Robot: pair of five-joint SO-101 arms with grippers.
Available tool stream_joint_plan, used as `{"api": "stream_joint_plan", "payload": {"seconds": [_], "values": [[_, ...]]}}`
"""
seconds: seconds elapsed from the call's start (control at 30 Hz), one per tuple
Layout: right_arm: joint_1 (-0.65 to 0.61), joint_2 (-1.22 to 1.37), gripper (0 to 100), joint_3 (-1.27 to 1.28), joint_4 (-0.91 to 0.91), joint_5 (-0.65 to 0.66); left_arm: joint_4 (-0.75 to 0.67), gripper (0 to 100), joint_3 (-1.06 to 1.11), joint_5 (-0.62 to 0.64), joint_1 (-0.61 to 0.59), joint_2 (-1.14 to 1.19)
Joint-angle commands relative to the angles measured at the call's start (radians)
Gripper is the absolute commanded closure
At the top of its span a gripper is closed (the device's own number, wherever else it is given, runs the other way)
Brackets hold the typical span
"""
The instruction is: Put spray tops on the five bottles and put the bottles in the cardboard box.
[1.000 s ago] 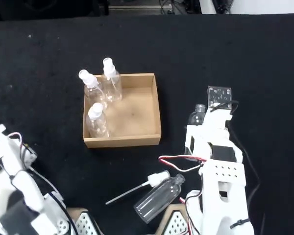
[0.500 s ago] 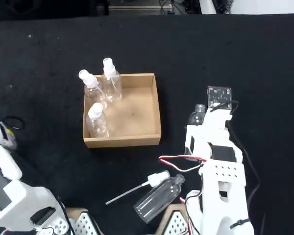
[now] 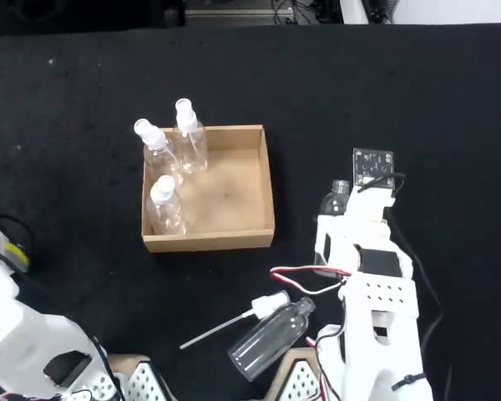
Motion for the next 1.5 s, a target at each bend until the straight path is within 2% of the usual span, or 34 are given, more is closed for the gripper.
{"api": "stream_joint_plan", "payload": {"seconds": [0.0, 0.37, 0.53, 0.73, 1.1, 1.27, 1.47], "values": [[-0.011, -0.028, 98.7, -0.004, -0.035, -0.002, 0.006, 75, -0.088, -0.009, -0.008, 0.003], [-0.011, -0.028, 98.7, -0.004, -0.035, -0.002, -0.003, 75, -0.099, -0.002, 0.005, 0.058], [-0.012, -0.028, 98.7, -0.004, -0.035, -0.002, -0.003, 89, -0.091, -0.002, 0.015, 0.058], [-0.009, -0.028, 98.7, -0.004, -0.035, -0.002, 0.006, 91, -0.097, -0.002, 0.008, 0.048], [-0.009, -0.028, 98.7, -0.004, -0.034, -0.002, -0.011, 89, -0.101, -0.006, 0.016, 0.049], [-0.009, -0.028, 98.7, -0.004, -0.035, -0.002, 0.089, 78, -0.196, -0.011, 0.013, 0.06], [-0.009, -0.028, 98.7, -0.004, -0.035, -0.002, 0.101, 77, -0.248, -0.009, 0.016, 0.063]]}}
